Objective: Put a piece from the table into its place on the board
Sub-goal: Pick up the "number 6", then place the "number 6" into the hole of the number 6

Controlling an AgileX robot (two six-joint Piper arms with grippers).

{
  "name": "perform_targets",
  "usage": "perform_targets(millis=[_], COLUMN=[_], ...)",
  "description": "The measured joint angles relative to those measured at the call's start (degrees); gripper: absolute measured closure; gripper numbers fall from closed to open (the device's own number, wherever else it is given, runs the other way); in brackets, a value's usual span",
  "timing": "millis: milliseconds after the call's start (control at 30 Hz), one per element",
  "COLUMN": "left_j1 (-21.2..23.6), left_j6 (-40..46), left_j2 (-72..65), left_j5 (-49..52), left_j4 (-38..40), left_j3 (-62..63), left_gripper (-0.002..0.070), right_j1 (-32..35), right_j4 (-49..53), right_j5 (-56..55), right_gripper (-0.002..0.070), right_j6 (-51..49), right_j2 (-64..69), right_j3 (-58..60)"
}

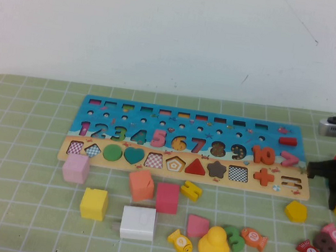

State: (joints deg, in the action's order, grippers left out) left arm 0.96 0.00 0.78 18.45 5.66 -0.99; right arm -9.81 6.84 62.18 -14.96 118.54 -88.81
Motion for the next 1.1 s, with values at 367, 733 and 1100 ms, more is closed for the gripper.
perform_targets(millis=[367,733,1100], left_j1=[0.00,0.00,0.00], left_j6=[0.00,0.00,0.00], left_j2=[0.00,0.00,0.00], left_j5=[0.00,0.00,0.00], left_j4=[0.00,0.00,0.00], left_j3=[0.00,0.00,0.00], left_gripper=[0.0677,0.0677,0.0677], right_j1=[-2.27,-14.51,-18.71], right_j4=[-13.27,-32.75,-32.96], right_j5=[2.94,-11.99,-8.21], right_gripper=[0.0400,0.0400,0.0400], right_j6=[5.66,13.41,12.61], right_j2=[0.13,5.89,18.02], right_j3=[-12.27,-21.84,-36.93])
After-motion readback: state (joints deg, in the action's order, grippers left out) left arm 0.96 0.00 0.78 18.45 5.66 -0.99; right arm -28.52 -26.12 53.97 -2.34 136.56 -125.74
